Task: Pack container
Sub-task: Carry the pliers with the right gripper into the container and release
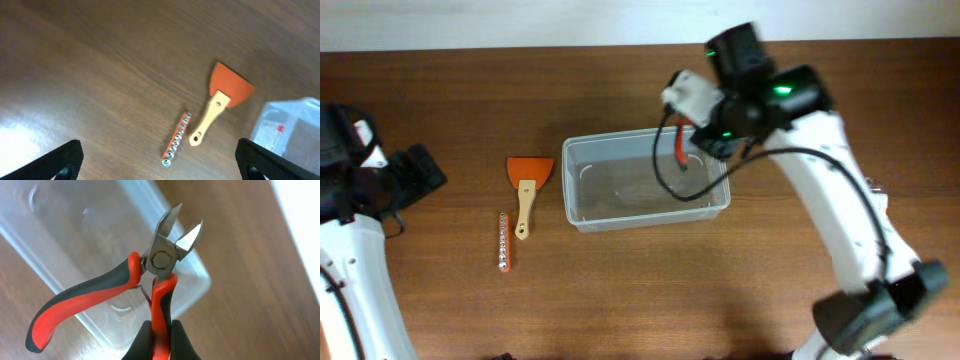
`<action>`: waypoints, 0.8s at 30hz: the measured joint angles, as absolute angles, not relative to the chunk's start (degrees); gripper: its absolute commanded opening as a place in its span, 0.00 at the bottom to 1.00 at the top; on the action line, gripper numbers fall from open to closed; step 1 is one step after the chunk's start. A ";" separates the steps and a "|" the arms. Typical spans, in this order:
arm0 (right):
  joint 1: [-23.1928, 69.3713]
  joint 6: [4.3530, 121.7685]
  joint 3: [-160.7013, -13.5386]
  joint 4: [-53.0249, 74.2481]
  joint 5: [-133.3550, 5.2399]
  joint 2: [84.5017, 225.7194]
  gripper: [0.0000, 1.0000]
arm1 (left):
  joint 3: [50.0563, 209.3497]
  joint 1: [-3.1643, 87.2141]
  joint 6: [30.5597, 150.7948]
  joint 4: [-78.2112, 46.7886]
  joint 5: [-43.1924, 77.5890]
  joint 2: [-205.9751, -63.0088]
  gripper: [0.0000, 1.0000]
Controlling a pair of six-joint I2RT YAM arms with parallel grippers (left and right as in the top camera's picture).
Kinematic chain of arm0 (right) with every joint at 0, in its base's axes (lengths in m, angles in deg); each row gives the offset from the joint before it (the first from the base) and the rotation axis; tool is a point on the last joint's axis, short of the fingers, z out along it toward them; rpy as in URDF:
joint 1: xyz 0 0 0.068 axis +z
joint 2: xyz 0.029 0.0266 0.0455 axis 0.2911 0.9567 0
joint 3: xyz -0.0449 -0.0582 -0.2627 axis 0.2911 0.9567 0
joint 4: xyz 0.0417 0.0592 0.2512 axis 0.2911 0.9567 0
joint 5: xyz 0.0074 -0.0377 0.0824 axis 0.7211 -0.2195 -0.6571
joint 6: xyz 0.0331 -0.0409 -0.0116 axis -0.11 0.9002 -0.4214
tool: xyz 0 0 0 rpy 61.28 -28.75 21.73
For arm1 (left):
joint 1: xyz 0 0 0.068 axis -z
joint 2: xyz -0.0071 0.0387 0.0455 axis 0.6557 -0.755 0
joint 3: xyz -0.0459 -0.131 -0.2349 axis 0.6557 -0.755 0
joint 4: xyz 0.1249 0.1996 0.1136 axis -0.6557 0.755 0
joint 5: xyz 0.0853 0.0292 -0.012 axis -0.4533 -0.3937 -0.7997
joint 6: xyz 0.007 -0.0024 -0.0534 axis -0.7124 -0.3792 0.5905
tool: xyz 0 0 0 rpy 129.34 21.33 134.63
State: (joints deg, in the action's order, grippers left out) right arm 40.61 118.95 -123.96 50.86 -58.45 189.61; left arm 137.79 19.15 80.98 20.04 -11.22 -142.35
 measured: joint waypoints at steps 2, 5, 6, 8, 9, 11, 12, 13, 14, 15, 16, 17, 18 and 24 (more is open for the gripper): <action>42.20 121.97 -123.89 51.39 -58.49 192.54 0.04 | 137.79 20.40 80.61 20.08 -10.95 -142.35 0.99; 44.10 125.86 -123.74 51.34 -58.89 196.21 0.04 | 137.79 22.23 80.13 20.17 -10.71 -142.35 0.99; 44.63 127.12 -123.72 51.28 -59.02 197.26 0.04 | 137.79 22.78 80.07 20.17 -10.60 -142.35 0.99; 45.35 129.22 -123.70 50.82 -59.17 198.94 0.04 | 137.79 23.70 79.89 20.17 -10.56 -142.35 0.99; 45.61 130.01 -123.70 50.34 -59.33 199.78 0.04 | 137.79 24.14 79.89 20.17 -10.56 -142.35 0.99; 45.92 131.23 -123.70 49.27 -59.59 201.33 0.04 | 137.79 24.88 79.87 20.17 -10.56 -142.35 0.99; 45.96 131.76 -123.70 49.03 -59.92 202.25 0.04 | 137.79 25.21 79.87 20.17 -10.54 -142.35 0.99; 45.96 132.13 -123.70 49.00 -60.11 202.81 0.04 | 137.79 25.49 79.87 20.17 -10.54 -142.35 0.99; 45.96 132.65 -123.70 49.03 -60.51 203.53 0.04 | 137.79 25.75 79.87 20.17 -10.56 -142.35 0.99; 45.96 133.20 -123.70 48.98 -61.12 204.34 0.04 | 137.79 25.99 79.87 20.17 -10.54 -142.35 0.99; 45.94 133.99 -123.70 48.94 -61.64 205.11 0.04 | 137.79 26.19 79.87 20.17 -10.56 -142.35 0.99; 45.96 134.64 -123.70 48.96 -62.21 205.83 0.04 | 137.79 26.36 79.87 20.17 -10.54 -142.35 0.99; 45.96 135.32 -123.70 48.92 -62.74 206.57 0.04 | 137.79 26.43 79.89 20.17 -10.54 -142.35 0.99; 45.96 137.13 -123.70 48.26 -64.27 210.55 0.04 | 137.79 26.47 79.87 20.17 -10.36 -142.35 0.99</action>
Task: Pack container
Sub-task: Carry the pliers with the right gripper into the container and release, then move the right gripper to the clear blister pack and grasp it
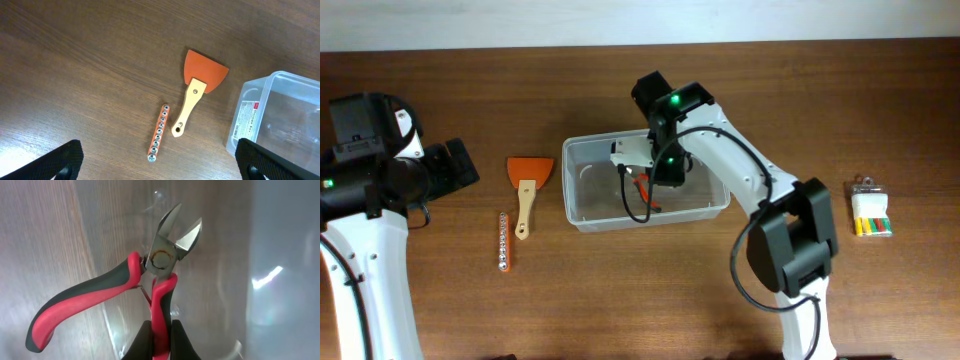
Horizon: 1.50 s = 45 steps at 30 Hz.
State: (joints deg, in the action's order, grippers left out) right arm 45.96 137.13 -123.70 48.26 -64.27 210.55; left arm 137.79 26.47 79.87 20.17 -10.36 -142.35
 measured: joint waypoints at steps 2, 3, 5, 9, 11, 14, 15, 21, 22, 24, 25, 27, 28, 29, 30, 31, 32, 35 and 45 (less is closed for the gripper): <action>45.96 137.24 -123.70 48.26 -64.75 212.02 0.04 | 137.79 26.47 79.87 20.17 -10.36 -142.35 0.99; 45.96 137.31 -123.70 48.26 -64.99 212.67 0.05 | 137.79 26.47 79.87 20.17 -10.36 -142.35 0.99; 45.96 137.40 -123.70 48.26 -65.53 213.94 0.09 | 137.79 26.47 79.87 20.17 -10.36 -142.35 0.99; 45.96 137.16 -123.70 48.17 -66.60 214.92 0.31 | 137.79 26.47 79.87 20.17 -10.36 -142.35 0.99; 45.96 137.35 -123.72 47.93 -66.98 214.90 0.34 | 137.79 26.47 79.85 20.17 -10.36 -142.35 0.99; 45.96 137.55 -123.70 48.06 -67.35 214.92 0.39 | 137.79 26.47 79.69 20.17 -10.36 -142.35 0.99; 45.96 137.33 -123.70 48.06 -67.46 214.92 0.41 | 137.79 26.47 79.69 20.17 -10.36 -142.35 0.99; 45.92 134.53 -123.76 48.33 -67.65 214.90 0.54 | 137.79 26.47 79.69 20.17 -10.36 -142.35 0.99; 45.83 133.31 -123.87 48.46 -67.43 214.90 0.58 | 137.79 26.47 79.69 20.17 -10.36 -142.35 0.99; 45.61 129.42 -125.10 49.62 -65.95 214.75 0.64 | 137.79 26.47 79.69 20.17 -10.36 -142.35 0.99; 45.42 127.47 -126.06 50.36 -64.92 214.42 0.68 | 137.79 26.47 79.69 20.17 -10.34 -142.35 0.99; 44.56 122.77 -128.42 51.87 -62.82 212.98 0.85 | 137.79 26.47 79.69 20.17 -10.36 -142.35 0.99; 43.84 120.15 -129.88 52.78 -61.69 211.84 0.94 | 137.79 26.47 79.67 20.17 -10.36 -142.35 0.99; 42.84 117.64 -131.46 53.70 -60.55 210.40 0.99 | 137.79 26.47 79.69 20.17 -10.34 -142.35 0.99; 41.63 115.60 -132.94 54.55 -59.65 208.78 0.99 | 137.79 26.47 79.69 20.17 -10.36 -142.35 0.99; 40.02 113.44 -134.56 55.71 -58.76 206.73 0.99 | 137.79 26.47 79.69 20.17 -10.36 -142.35 0.99; 38.12 111.32 -135.94 56.92 -58.01 204.45 0.99 | 137.79 26.47 79.67 20.17 -10.34 -142.35 0.99; 30.58 104.92 -138.60 60.08 -56.37 196.63 0.99 | 137.79 26.47 79.67 20.14 -10.36 -142.35 0.99; 5.92 85.99 -139.52 74.75 -54.08 184.08 0.99 | 137.79 26.47 79.67 20.06 -10.36 -142.35 0.99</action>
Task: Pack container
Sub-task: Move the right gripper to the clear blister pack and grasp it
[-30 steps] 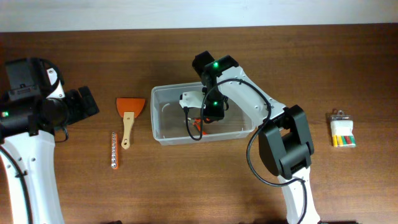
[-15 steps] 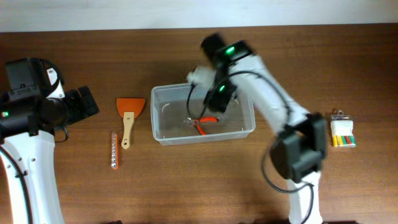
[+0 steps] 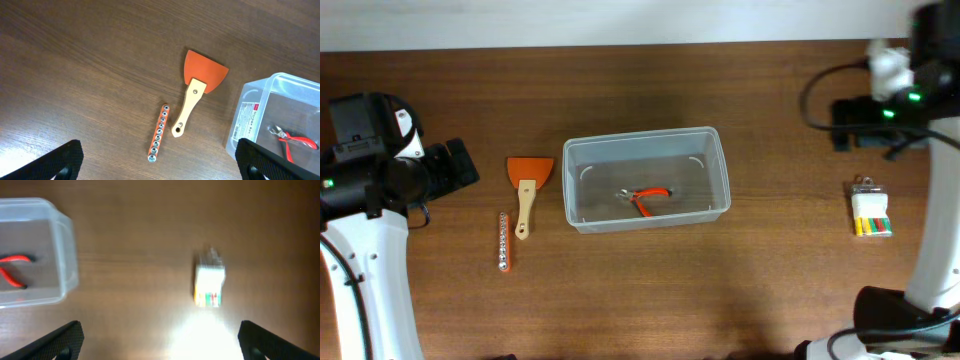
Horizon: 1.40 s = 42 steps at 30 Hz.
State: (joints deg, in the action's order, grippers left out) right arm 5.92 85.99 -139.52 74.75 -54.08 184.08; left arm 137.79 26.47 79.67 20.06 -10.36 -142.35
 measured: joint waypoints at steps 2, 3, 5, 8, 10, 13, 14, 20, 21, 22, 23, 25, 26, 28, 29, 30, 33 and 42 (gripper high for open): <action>2.36 83.54 -137.80 74.71 -54.08 183.30 0.99 | 137.79 26.47 79.69 19.88 -10.34 -142.35 0.99; 0.83 82.58 -136.22 74.82 -54.04 182.60 0.99 | 137.79 26.47 79.67 19.80 -10.36 -142.35 0.99; -1.93 81.03 -131.83 74.34 -54.06 179.84 0.99 | 137.79 26.47 79.67 19.71 -10.36 -142.35 0.99; -5.60 79.63 -123.72 74.71 -54.06 173.20 0.99 | 137.79 26.47 79.67 19.73 -10.34 -142.35 0.99; -7.74 78.99 -119.22 73.85 -53.99 168.15 0.99 | 137.79 26.47 79.67 19.75 -10.34 -142.35 0.99; -10.54 78.84 -112.90 68.17 -53.90 161.48 0.99 | 137.79 26.47 79.67 19.73 -10.34 -142.35 0.99; -11.48 79.23 -110.58 65.55 -53.90 160.06 0.99 | 137.79 26.47 79.67 19.73 -10.34 -142.35 0.99; -15.89 85.73 -99.09 52.70 -53.88 164.08 0.99 | 137.79 26.47 79.69 19.75 -10.34 -142.35 0.99; -16.13 87.32 -97.78 50.66 -53.88 166.71 0.98 | 137.79 26.47 79.67 19.75 -10.34 -142.35 0.99; -16.15 88.94 -96.99 49.03 -53.88 169.59 0.99 | 137.79 26.47 79.67 19.75 -10.34 -142.35 0.99; -16.15 90.43 -96.53 47.41 -53.88 172.43 0.99 | 137.79 26.47 79.67 19.73 -10.34 -142.35 0.99; -16.09 93.09 -95.94 44.11 -53.90 177.07 0.99 | 137.79 26.47 79.67 19.73 -10.34 -142.35 0.99; -16.09 94.45 -95.76 42.23 -53.90 179.03 0.99 | 137.79 26.47 79.67 19.73 -10.34 -142.35 0.99; -16.09 97.35 -95.70 38.49 -53.88 182.36 0.99 | 137.79 26.47 79.67 19.73 -10.34 -142.35 0.99; -16.09 98.58 -95.70 36.68 -53.88 183.62 0.99 | 137.79 26.47 79.67 19.75 -10.34 -142.35 0.99; -16.09 99.85 -95.70 35.04 -53.88 184.83 0.99 | 137.79 26.47 79.67 19.75 -10.34 -142.35 0.99; -16.09 101.94 -95.70 31.50 -53.93 188.02 0.99 | 137.79 26.47 79.67 19.75 -10.34 -142.35 0.99; -16.09 105.73 -95.70 31.63 -57.23 197.79 0.99 | 137.79 26.47 79.67 19.73 -10.34 -142.35 0.99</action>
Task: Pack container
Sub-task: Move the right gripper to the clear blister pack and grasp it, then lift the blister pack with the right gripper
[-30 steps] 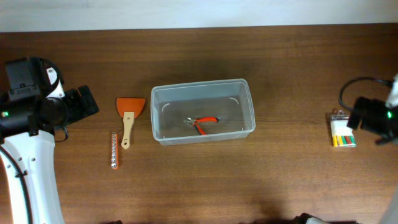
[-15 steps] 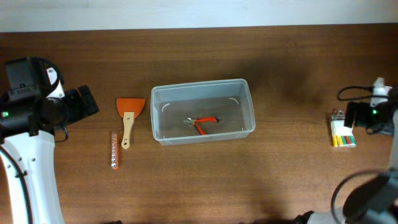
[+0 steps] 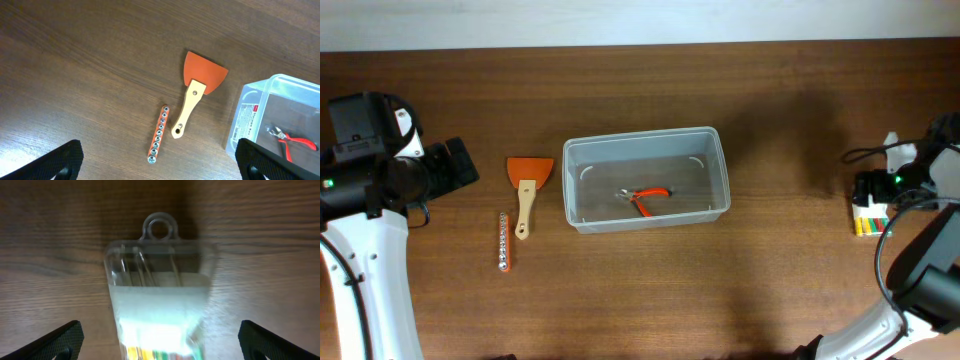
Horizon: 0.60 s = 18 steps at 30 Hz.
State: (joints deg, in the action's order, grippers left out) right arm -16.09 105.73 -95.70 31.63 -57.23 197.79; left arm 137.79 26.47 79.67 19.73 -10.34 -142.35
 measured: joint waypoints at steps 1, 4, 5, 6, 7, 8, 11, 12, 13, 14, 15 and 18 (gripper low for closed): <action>-16.09 105.88 -95.68 31.58 -57.38 198.42 0.99 | 137.79 26.47 79.67 19.73 -10.34 -142.35 0.99; -16.09 106.05 -95.68 31.50 -57.47 199.08 0.99 | 137.79 26.47 79.67 19.69 -10.34 -142.35 0.99; -16.09 106.10 -95.68 31.45 -57.53 199.08 0.99 | 137.79 26.47 79.67 19.60 -10.34 -142.35 0.99; -16.09 106.16 -95.68 31.28 -57.56 199.08 0.99 | 137.79 26.47 79.67 19.51 -10.34 -142.35 0.99; -16.09 106.18 -95.68 31.26 -57.58 199.10 0.99 | 137.79 26.47 79.67 19.47 -10.34 -142.35 0.99; -16.09 106.23 -95.68 31.30 -57.58 199.16 0.99 | 137.79 26.47 79.67 19.47 -10.34 -142.35 0.99; -16.09 106.49 -95.55 31.02 -57.58 199.51 0.99 | 137.79 26.47 79.67 19.42 -10.34 -142.35 0.99; -16.09 106.51 -95.41 30.91 -57.58 199.78 0.99 | 137.79 26.47 79.67 19.40 -10.34 -142.35 0.99; -16.09 106.53 -95.22 30.84 -57.58 200.17 0.99 | 137.79 26.47 79.67 19.38 -10.34 -142.35 0.99; -16.09 106.64 -95.04 30.82 -57.58 200.65 0.99 | 137.79 26.47 79.67 19.36 -10.34 -142.35 0.99; -16.09 106.69 -94.87 30.80 -57.58 201.13 0.98 | 137.79 26.47 79.67 19.36 -10.34 -142.35 0.99; -16.09 106.75 -94.54 30.80 -57.58 202.46 0.99 | 137.79 26.47 79.67 19.36 -10.34 -142.35 0.99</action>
